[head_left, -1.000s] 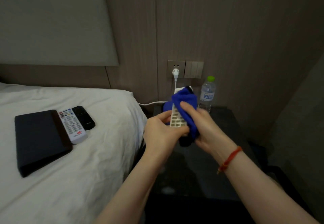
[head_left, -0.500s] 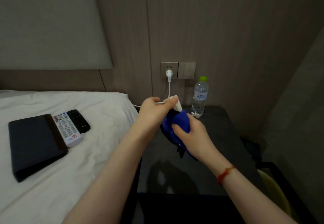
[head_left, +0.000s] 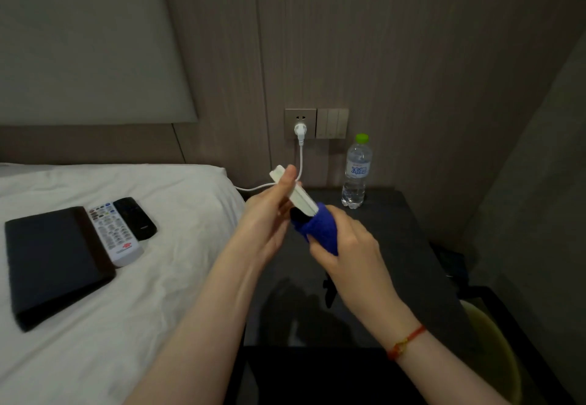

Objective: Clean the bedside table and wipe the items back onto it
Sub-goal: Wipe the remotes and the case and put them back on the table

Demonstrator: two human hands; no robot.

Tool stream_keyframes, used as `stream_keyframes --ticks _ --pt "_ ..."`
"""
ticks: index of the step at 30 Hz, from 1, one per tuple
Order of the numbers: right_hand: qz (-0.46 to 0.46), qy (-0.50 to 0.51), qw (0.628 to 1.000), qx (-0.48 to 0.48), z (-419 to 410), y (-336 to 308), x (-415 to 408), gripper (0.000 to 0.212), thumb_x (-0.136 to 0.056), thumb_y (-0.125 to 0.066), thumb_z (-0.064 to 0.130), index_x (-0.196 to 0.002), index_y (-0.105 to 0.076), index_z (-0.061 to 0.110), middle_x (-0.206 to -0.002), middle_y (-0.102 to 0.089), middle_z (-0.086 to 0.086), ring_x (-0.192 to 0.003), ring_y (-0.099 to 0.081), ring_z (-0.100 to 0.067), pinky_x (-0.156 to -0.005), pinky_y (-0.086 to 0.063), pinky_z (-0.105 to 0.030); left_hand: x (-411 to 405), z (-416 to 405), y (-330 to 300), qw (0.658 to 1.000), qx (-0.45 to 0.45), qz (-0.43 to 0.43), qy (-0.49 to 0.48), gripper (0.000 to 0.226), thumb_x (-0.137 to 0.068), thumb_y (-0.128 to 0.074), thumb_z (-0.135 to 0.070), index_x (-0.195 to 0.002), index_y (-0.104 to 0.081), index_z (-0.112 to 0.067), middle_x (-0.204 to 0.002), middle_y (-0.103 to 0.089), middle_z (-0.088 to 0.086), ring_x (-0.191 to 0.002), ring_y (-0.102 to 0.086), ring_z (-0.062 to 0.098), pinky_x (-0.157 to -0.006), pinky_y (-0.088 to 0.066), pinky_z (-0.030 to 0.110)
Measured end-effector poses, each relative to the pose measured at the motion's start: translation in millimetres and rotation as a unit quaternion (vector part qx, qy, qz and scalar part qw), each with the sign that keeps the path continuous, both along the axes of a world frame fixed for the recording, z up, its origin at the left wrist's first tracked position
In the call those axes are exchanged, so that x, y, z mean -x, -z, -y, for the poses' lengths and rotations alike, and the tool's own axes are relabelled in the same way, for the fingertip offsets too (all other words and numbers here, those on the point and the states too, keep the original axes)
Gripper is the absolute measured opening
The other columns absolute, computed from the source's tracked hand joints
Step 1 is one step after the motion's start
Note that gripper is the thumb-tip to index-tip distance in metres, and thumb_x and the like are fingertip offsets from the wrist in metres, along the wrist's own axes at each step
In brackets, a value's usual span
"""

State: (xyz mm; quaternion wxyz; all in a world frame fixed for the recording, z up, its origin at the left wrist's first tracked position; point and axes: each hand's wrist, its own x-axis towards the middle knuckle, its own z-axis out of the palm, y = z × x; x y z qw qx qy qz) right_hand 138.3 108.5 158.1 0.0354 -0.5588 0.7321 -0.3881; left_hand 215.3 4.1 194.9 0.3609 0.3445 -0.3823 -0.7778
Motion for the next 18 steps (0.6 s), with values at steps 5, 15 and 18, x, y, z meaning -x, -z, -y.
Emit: stream_keyframes --ticks 5,15,18 --pt "-0.037 -0.013 0.999 -0.002 1.4 0.8 4.3 0.059 -0.088 -0.056 0.025 -0.141 -0.03 0.021 -0.134 -0.046 0.004 -0.118 -0.037 0.002 -0.092 -0.024 -0.004 0.6 -6.4 4.7 0.998 -0.027 -0.047 0.038 0.017 -0.093 -0.052 -0.018 -0.092 -0.057 -0.002 -0.097 -0.061 0.016 -0.091 -0.06 0.024 -0.087 -0.049 0.035" --pt "0.247 -0.171 0.954 -0.004 30.0 -25.1 19.2 0.061 -0.085 -0.042 0.041 -0.139 -0.038 0.014 -0.135 -0.051 -0.008 -0.124 -0.048 -0.019 -0.111 -0.032 -0.036 2.5 -13.3 29.0 0.986 -0.11 -0.113 0.059 0.024 -0.092 -0.043 -0.011 -0.077 -0.061 -0.008 -0.062 -0.066 0.007 -0.052 -0.064 0.014 -0.05 -0.054 0.023" --pt "0.227 -0.17 0.958 -0.036 25.8 -17.0 16.6 0.061 -0.087 -0.043 0.039 -0.144 -0.031 0.019 -0.144 -0.042 -0.003 -0.132 -0.04 -0.014 -0.115 -0.027 -0.037 2.0 -2.0 28.5 0.986 -0.114 -0.115 0.048 0.027 -0.092 -0.045 -0.012 -0.076 -0.065 -0.006 -0.058 -0.067 0.007 -0.049 -0.066 0.013 -0.048 -0.054 0.021"
